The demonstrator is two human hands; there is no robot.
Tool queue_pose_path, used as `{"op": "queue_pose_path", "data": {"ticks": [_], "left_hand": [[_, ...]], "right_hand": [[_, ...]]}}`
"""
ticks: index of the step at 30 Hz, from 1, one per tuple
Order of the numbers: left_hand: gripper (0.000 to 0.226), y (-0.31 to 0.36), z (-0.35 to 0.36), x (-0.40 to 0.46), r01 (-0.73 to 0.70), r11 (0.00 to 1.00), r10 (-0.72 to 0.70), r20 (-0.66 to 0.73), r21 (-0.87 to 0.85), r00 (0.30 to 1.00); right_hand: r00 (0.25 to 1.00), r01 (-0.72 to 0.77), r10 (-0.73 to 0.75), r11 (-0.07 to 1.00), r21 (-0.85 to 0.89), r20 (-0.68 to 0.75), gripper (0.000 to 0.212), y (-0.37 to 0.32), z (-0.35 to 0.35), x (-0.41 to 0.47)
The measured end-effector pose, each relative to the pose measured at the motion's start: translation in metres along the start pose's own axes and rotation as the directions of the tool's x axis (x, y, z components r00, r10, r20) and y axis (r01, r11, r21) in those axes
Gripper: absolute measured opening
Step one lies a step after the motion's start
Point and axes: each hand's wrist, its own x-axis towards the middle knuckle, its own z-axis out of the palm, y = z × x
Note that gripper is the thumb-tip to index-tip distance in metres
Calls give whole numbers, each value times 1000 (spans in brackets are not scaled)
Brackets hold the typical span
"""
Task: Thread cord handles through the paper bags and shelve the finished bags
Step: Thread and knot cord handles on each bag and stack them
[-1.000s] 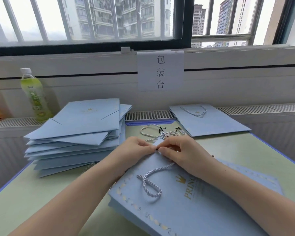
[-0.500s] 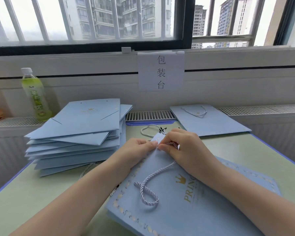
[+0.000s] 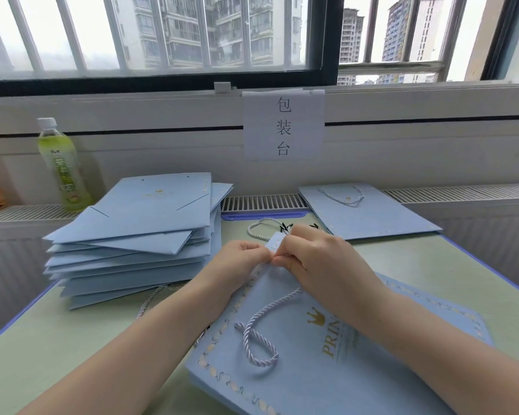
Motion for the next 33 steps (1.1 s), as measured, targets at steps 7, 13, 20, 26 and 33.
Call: {"op": "queue_pose_path", "data": {"ticks": [7,13,20,26,33], "left_hand": [[27,2,1,4,46,999,-46,-93,-3,995],[18,5,-8,2,265,919,-231,147,-291,962],[30,4,-8,1,158,961,-116,190,-225,975],[31,7,-7,6,71,993,-72,7,97,997],[29,10,-4,-6,57,998,-58,38,6,998]], "right_hand": [[989,-126,111,980,-155,-101,32,-6,2,0],[985,-161,171,940,301,-7,18,-3,-1,1],[974,-212,227,907,364,2,10,-5,-3,1],[900,-427,398,726,539,177,9,-7,-13,3],[756,-343,501,-244,907,421,20,5,-36,15]]}}
